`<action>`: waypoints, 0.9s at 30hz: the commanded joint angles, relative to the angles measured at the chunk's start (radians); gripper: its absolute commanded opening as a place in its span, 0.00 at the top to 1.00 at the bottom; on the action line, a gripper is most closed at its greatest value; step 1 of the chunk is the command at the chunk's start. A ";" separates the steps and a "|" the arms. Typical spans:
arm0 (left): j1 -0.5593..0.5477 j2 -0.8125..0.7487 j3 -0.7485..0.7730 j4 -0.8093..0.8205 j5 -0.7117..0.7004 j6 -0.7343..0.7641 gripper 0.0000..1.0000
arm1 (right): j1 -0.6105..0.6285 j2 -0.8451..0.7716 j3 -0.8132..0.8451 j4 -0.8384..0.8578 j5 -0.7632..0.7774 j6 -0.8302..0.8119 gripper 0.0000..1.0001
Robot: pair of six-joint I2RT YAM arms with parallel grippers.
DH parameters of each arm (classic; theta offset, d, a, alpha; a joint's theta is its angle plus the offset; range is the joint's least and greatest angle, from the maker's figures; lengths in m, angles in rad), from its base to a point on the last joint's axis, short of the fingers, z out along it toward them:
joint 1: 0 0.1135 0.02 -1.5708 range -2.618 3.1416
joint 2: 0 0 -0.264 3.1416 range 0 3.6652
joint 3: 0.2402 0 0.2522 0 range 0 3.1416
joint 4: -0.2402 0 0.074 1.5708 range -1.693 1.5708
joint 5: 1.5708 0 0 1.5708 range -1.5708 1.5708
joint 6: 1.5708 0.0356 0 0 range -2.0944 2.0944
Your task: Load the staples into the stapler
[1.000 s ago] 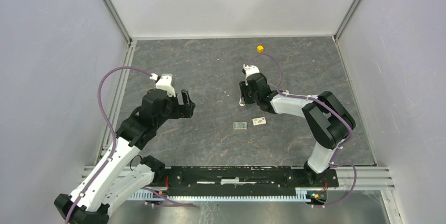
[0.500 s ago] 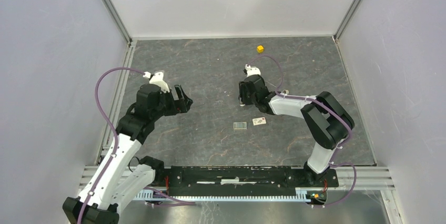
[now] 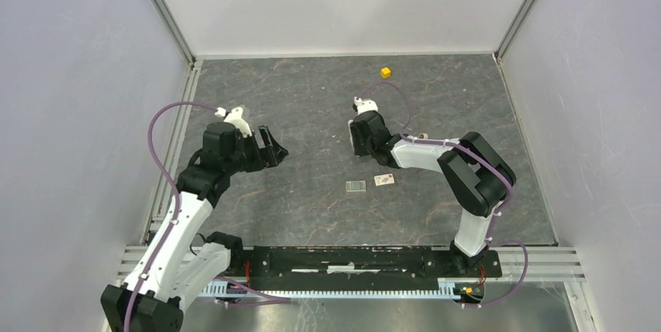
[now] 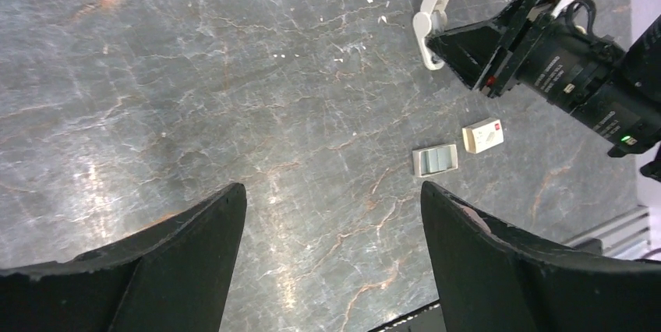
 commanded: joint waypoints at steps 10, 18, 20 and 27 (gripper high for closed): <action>0.018 0.218 -0.058 0.255 0.209 -0.234 0.26 | 0.028 -0.015 -0.112 0.222 -0.337 -0.300 0.80; 0.017 0.345 -0.070 0.368 0.224 -0.304 0.32 | 0.106 -0.038 -0.184 0.335 -0.484 -0.438 0.77; 0.017 0.375 -0.088 0.407 0.216 -0.316 0.35 | 0.122 -0.039 -0.199 0.362 -0.495 -0.454 0.77; 0.015 0.543 -0.107 0.536 0.173 -0.341 0.50 | 0.133 -0.036 -0.214 0.406 -0.520 -0.462 0.77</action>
